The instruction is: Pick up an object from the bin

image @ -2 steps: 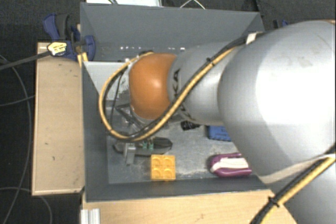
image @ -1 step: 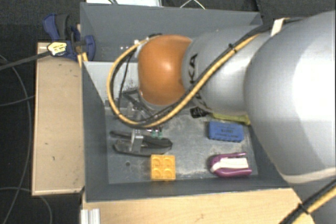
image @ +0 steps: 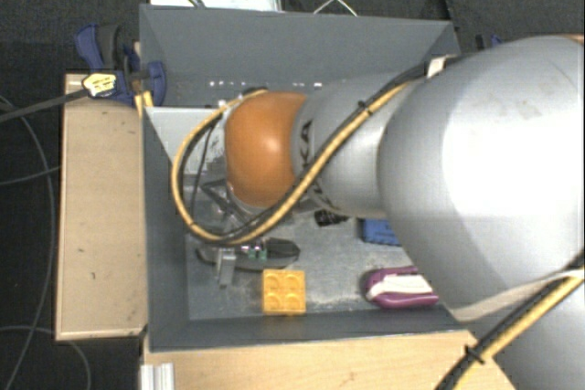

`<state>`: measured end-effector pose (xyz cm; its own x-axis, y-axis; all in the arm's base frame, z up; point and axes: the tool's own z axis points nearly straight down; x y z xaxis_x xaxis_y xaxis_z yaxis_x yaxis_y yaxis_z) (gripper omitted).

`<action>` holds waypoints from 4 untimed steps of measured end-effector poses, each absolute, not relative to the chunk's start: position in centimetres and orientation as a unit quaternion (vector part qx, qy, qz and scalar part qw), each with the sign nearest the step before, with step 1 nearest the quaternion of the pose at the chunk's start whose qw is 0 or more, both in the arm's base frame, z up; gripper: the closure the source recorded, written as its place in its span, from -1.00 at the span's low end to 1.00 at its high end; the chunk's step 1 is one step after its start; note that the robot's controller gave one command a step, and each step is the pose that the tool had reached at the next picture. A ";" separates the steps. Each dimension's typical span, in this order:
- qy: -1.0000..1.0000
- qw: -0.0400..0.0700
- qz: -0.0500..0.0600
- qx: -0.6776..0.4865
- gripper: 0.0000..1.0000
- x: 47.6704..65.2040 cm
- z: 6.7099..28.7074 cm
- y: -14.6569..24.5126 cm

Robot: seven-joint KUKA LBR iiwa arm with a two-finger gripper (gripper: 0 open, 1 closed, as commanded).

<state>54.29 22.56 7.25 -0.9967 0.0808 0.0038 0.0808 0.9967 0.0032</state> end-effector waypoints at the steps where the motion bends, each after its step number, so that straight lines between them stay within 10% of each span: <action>1: -0.997 -0.001 -0.002 -0.082 -1.00 53.8 7.1 21.3; 2: -0.992 -0.005 -0.005 -0.123 1.00 52.1 7.5 22.7; 4: -0.992 -0.005 -0.005 -0.124 1.00 52.1 7.7 22.7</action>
Offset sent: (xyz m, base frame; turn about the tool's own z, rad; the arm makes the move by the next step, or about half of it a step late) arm -0.0265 0.0012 -0.0025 0.1655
